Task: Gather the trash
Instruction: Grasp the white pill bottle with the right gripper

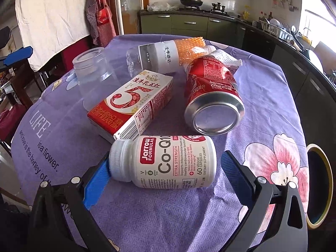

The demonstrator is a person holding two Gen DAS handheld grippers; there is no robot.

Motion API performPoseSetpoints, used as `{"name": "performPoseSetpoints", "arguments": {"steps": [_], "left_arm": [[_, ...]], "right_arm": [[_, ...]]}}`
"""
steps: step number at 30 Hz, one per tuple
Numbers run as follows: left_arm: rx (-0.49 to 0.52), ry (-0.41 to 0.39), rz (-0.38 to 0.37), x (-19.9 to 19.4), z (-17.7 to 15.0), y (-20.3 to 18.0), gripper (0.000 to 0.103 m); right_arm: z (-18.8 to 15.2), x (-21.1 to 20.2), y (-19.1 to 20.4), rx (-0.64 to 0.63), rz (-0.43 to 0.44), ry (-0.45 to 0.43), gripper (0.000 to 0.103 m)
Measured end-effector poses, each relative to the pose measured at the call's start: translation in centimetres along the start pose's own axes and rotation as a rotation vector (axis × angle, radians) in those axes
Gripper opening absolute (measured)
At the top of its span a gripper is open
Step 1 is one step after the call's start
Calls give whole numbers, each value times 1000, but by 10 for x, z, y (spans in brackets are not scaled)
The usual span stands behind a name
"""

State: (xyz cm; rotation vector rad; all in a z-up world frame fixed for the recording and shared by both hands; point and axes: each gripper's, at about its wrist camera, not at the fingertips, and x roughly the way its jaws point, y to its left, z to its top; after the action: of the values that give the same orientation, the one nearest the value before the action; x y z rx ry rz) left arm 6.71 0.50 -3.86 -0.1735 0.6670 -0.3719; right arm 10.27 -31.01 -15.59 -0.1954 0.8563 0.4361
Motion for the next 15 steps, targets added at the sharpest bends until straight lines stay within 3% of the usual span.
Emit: {"name": "performPoseSetpoints", "arguments": {"steps": [2, 4, 5, 15], "left_arm": [[-2, 2, -1, 1, -1, 0, 96], [-4, 5, -3, 2, -1, 1, 96], [-5, 7, -4, 3, -1, 2, 96], [0, 11, -15, 4, -2, -2, 96]], "right_arm": [[1, 3, 1, -4, 8, 8, 98], [0, 5, 1, 2, 21, 18, 84], [1, 5, 0, 9, 23, 17, 83], [-7, -25, -11, 57, 63, -9, 83]]}}
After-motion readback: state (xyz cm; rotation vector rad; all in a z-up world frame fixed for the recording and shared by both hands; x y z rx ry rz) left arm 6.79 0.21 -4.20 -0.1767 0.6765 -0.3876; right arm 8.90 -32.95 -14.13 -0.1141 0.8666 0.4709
